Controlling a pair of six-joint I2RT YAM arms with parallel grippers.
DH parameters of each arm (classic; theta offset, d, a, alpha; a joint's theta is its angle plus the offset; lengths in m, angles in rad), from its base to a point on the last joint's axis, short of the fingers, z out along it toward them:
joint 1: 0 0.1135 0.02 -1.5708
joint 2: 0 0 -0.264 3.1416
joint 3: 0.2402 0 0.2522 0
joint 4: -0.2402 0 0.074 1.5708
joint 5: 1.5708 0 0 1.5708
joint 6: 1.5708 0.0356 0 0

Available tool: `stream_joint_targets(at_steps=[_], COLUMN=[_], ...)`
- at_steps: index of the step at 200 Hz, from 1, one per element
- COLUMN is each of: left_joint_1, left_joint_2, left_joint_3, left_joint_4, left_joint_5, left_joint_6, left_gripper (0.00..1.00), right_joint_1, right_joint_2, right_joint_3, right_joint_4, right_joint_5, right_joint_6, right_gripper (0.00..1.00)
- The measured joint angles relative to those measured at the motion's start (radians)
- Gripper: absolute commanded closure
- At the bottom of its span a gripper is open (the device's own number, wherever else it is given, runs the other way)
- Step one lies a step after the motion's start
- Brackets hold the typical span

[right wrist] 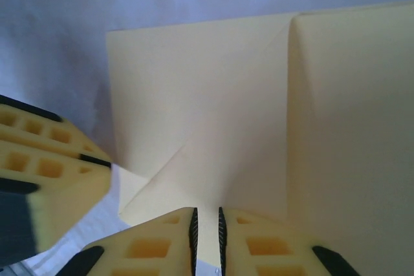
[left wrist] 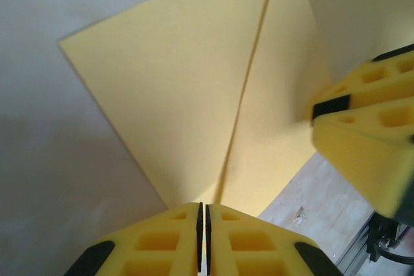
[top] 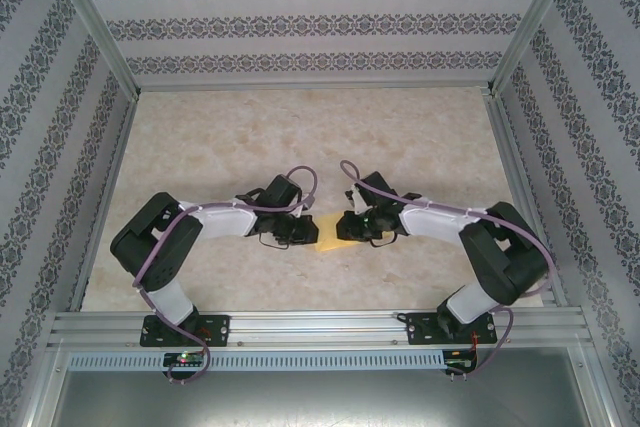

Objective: Fold a paper plane with a square sheet of paper (pick it up from the middle)
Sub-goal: Fold the triangle a second time at the center of the table.

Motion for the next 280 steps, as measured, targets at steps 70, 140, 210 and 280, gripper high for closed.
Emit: stream_joint_targets(at_steps=[70,140,210,280], left_joint_1=[-0.068,-0.146,-0.173,-0.172], left_joint_2=[0.032,0.054,0.075,-0.037], left_joint_3=[0.000,-0.010,-0.031,-0.031], left_joint_4=[0.028,0.119,0.235,0.169], left_joint_5=[-0.003,-0.002,0.013,-0.010], left_joint_6=[-0.019,-0.104,-0.227,-0.206], left_gripper=[0.86,0.86,0.85,0.66], right_joint_1=[-0.132,-0.171,-0.154,-0.119], right_joint_2=[-0.286,-0.307,-0.170,-0.053], right_joint_3=[-0.113,-0.191,-0.202,-0.204], right_joint_4=[-0.076,0.015,0.156,0.276], right_joint_5=[0.049,-0.077,-0.156,-0.186], right_joint_6=[0.055,0.109,0.143,0.162], right_gripper=[0.62,0.56,0.62,0.88])
